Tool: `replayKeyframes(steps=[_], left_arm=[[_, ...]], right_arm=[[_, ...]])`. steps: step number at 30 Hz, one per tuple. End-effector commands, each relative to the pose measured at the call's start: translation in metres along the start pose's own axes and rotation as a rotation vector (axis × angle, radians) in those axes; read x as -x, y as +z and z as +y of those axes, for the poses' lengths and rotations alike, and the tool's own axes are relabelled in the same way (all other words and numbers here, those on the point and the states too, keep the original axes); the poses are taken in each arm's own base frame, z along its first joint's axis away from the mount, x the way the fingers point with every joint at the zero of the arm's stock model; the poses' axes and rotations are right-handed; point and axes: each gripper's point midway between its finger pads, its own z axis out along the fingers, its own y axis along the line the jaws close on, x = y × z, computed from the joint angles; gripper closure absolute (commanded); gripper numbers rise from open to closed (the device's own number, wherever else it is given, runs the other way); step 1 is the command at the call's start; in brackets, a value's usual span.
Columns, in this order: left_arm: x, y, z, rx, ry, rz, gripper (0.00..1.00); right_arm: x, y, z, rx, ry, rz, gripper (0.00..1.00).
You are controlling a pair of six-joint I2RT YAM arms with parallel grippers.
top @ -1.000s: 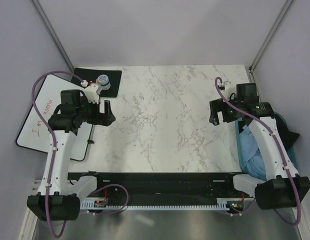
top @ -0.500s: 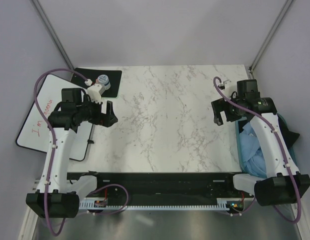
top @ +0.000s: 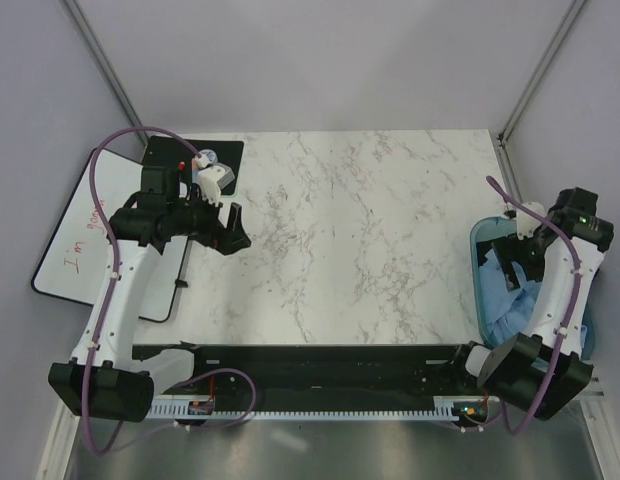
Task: Fold and stack the long sleeve shirts
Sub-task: Grab the shirt from the pile
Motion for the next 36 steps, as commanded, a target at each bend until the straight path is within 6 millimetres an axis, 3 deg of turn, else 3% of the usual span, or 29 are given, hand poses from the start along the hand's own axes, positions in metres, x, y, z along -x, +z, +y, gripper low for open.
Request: replayKeyframes(steps=[1, 6, 13, 16, 18, 19, 21, 22, 23, 24, 25, 27, 28, 29, 30, 31, 32, 33, 35, 36], left_arm=[[0.015, -0.006, -0.014, -0.058, 0.074, -0.039, 0.0], [0.014, -0.002, -0.019, -0.101, 0.056, -0.033, 0.0], [0.015, -0.001, -0.018, -0.095, 0.047, -0.031, 0.0], [0.015, 0.002, -0.016, -0.096, 0.037, -0.027, 0.0], [0.017, 0.003, -0.015, -0.096, 0.028, -0.029, 0.0], [0.018, 0.003, -0.016, -0.098, 0.022, -0.032, 0.0], [0.024, 0.001, -0.019, -0.107, 0.01, -0.047, 0.0], [0.026, 0.0, -0.019, -0.108, 0.01, -0.054, 0.01], [0.031, -0.002, -0.022, -0.116, 0.012, -0.067, 0.0], [0.033, -0.004, -0.023, -0.116, 0.012, -0.073, 0.0], [0.035, -0.005, -0.023, -0.114, 0.012, -0.077, 0.0], [0.042, -0.007, -0.019, -0.086, 0.017, -0.097, 0.0], [0.047, -0.011, -0.018, -0.071, 0.028, -0.114, 0.0], [0.049, -0.011, -0.015, -0.054, 0.024, -0.12, 0.01], [0.054, -0.014, -0.014, -0.043, 0.024, -0.138, 0.0], [0.057, -0.015, -0.013, -0.034, 0.024, -0.149, 0.01], [0.062, -0.018, -0.01, -0.012, 0.021, -0.166, 0.01], [0.065, -0.02, -0.008, 0.0, 0.002, -0.177, 0.01], [0.076, -0.026, -0.002, 0.028, -0.006, -0.216, 0.01], [0.08, -0.028, -0.001, 0.035, -0.028, -0.228, 0.01]], right_arm=[[-0.06, 0.01, -0.012, 0.052, -0.125, 0.164, 0.02], [-0.093, 0.04, -0.019, 0.105, -0.111, 0.269, 0.02], [-0.126, 0.075, 0.01, 0.217, -0.142, 0.368, 0.02], [-0.13, 0.088, 0.012, 0.227, -0.138, 0.386, 0.04], [-0.127, 0.088, 0.01, 0.233, -0.125, 0.385, 0.2], [-0.116, 0.082, 0.0, 0.209, -0.117, 0.352, 0.48], [-0.099, 0.067, -0.001, 0.227, -0.095, 0.283, 0.8], [-0.079, 0.048, -0.02, 0.168, -0.098, 0.227, 1.0], [-0.061, 0.034, -0.009, 0.231, -0.086, 0.138, 1.0], [-0.047, 0.018, -0.013, 0.212, -0.085, 0.071, 1.0], [-0.023, -0.014, -0.027, 0.148, -0.087, -0.019, 1.0], [0.015, -0.049, -0.034, 0.083, -0.053, -0.206, 1.0], [0.037, -0.082, -0.044, 0.011, -0.04, -0.312, 1.0], [0.051, -0.099, -0.045, -0.007, -0.036, -0.378, 1.0], [0.072, -0.116, -0.037, 0.017, -0.046, -0.472, 1.0], [0.09, -0.145, -0.034, -0.01, -0.048, -0.564, 1.0], [0.103, -0.155, -0.028, 0.014, -0.051, -0.613, 1.0], [0.128, -0.184, -0.009, 0.065, -0.108, -0.735, 1.0], [0.157, -0.202, 0.012, 0.195, -0.063, -0.817, 1.0], [0.174, -0.225, 0.035, 0.262, -0.126, -0.889, 1.0]])
